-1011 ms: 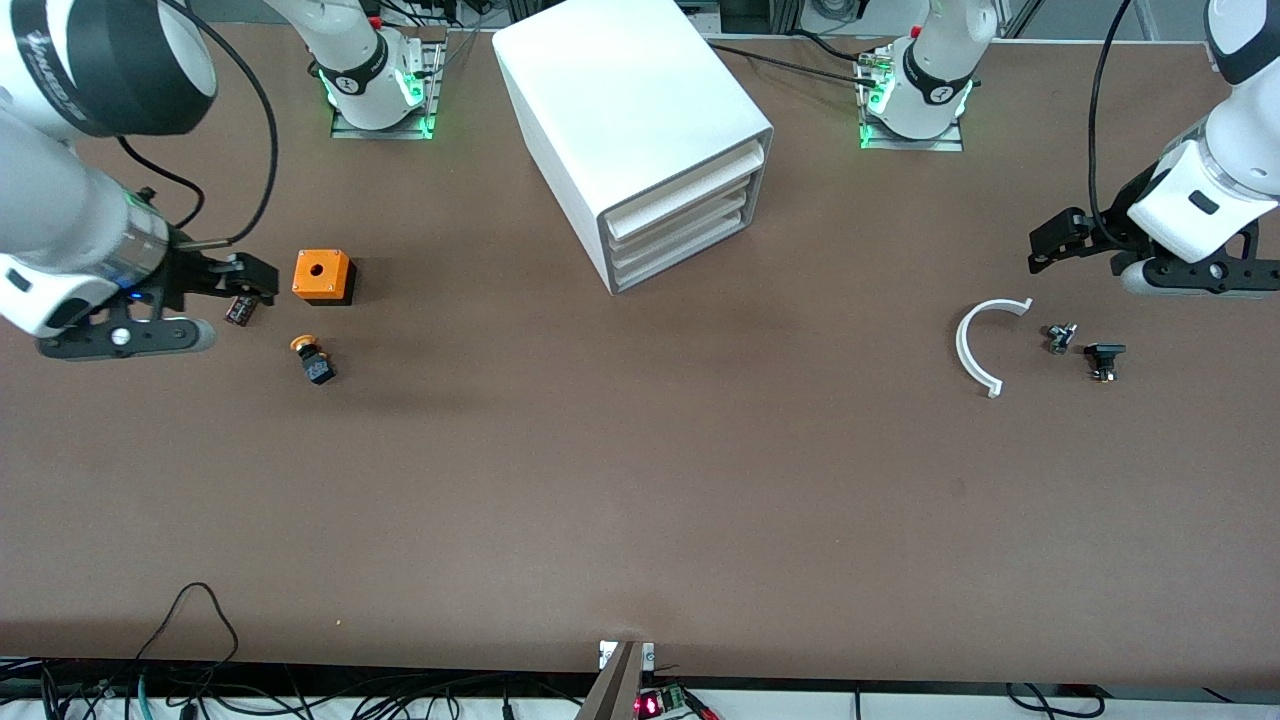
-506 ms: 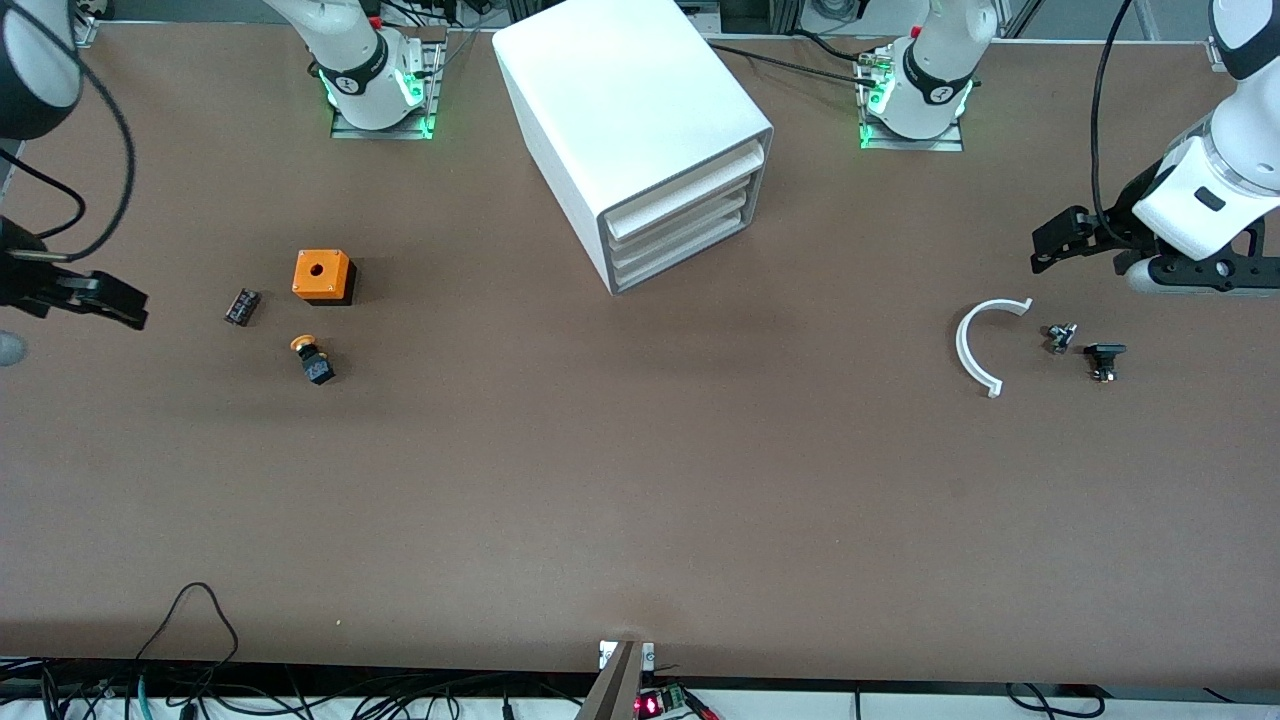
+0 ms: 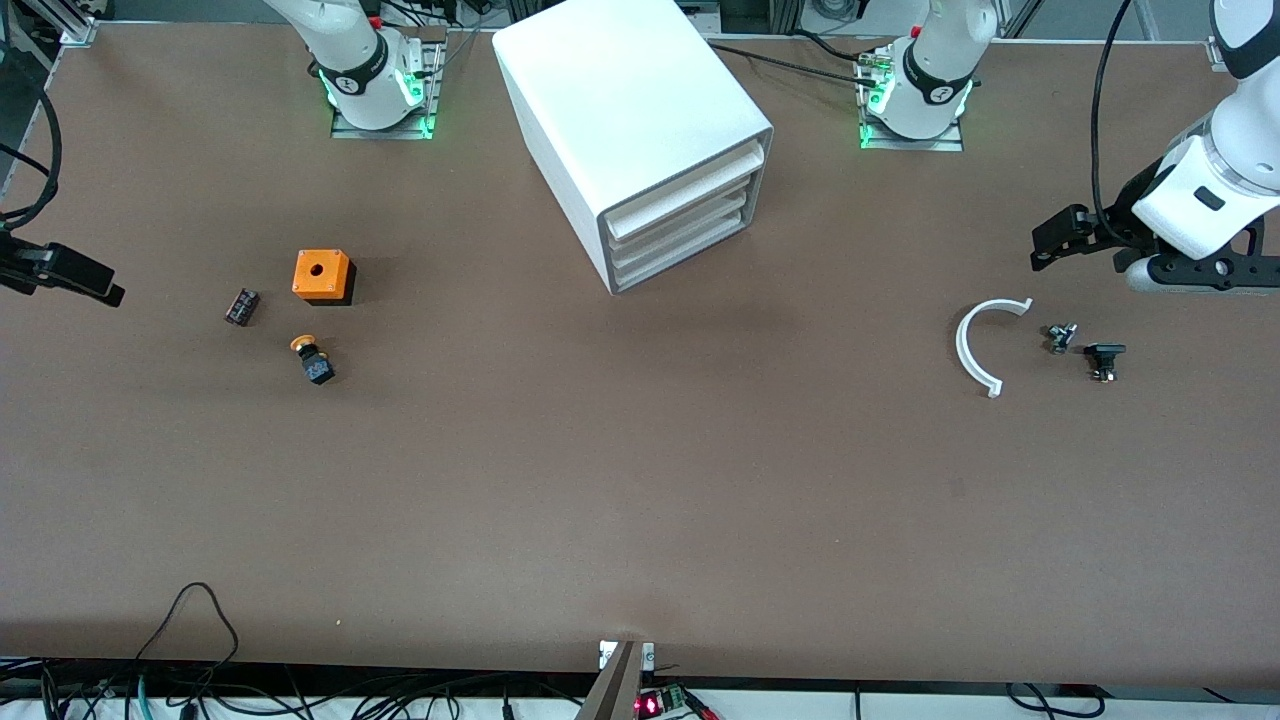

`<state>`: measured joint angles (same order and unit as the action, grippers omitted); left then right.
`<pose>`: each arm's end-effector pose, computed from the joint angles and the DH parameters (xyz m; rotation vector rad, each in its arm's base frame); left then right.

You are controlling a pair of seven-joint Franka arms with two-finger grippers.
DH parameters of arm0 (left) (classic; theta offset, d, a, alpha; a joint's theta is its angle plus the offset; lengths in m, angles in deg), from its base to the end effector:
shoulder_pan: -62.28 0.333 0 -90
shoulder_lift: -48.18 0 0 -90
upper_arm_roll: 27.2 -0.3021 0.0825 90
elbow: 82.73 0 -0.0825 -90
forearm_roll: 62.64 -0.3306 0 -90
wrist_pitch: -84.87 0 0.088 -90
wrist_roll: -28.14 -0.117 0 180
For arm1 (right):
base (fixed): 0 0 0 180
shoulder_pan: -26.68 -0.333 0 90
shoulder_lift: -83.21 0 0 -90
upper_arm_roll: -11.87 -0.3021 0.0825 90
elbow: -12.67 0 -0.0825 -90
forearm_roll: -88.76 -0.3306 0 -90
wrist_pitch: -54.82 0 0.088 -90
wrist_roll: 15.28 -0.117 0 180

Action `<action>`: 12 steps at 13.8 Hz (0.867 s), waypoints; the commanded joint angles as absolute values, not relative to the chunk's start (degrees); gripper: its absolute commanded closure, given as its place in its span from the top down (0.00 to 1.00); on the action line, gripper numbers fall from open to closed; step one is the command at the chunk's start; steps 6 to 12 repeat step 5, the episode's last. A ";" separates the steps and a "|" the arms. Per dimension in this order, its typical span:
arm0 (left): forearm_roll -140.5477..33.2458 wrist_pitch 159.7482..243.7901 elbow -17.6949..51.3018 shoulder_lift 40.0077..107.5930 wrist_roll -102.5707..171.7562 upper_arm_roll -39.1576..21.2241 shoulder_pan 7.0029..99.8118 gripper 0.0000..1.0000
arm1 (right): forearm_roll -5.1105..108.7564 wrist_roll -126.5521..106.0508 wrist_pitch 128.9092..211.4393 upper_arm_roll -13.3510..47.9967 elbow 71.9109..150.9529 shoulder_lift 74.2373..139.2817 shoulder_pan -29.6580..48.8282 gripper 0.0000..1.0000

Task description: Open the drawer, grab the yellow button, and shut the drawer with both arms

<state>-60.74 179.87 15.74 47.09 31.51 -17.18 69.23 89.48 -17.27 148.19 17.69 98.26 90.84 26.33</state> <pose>0.4974 -0.0310 0.5553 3.1136 0.0139 -0.0676 0.5425 -0.0497 0.5689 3.1091 -0.2001 0.0039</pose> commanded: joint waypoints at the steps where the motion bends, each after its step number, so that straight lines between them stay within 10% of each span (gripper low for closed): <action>1: -62.20 178.30 14.12 47.56 32.10 -17.01 69.23 1.00 | 88.84 -16.69 147.63 17.41 100.30 88.75 26.16 1.00; 12: -62.29 178.47 14.04 47.65 31.92 -17.01 69.23 1.00 | 88.85 -14.16 145.09 17.15 100.39 88.04 26.16 1.00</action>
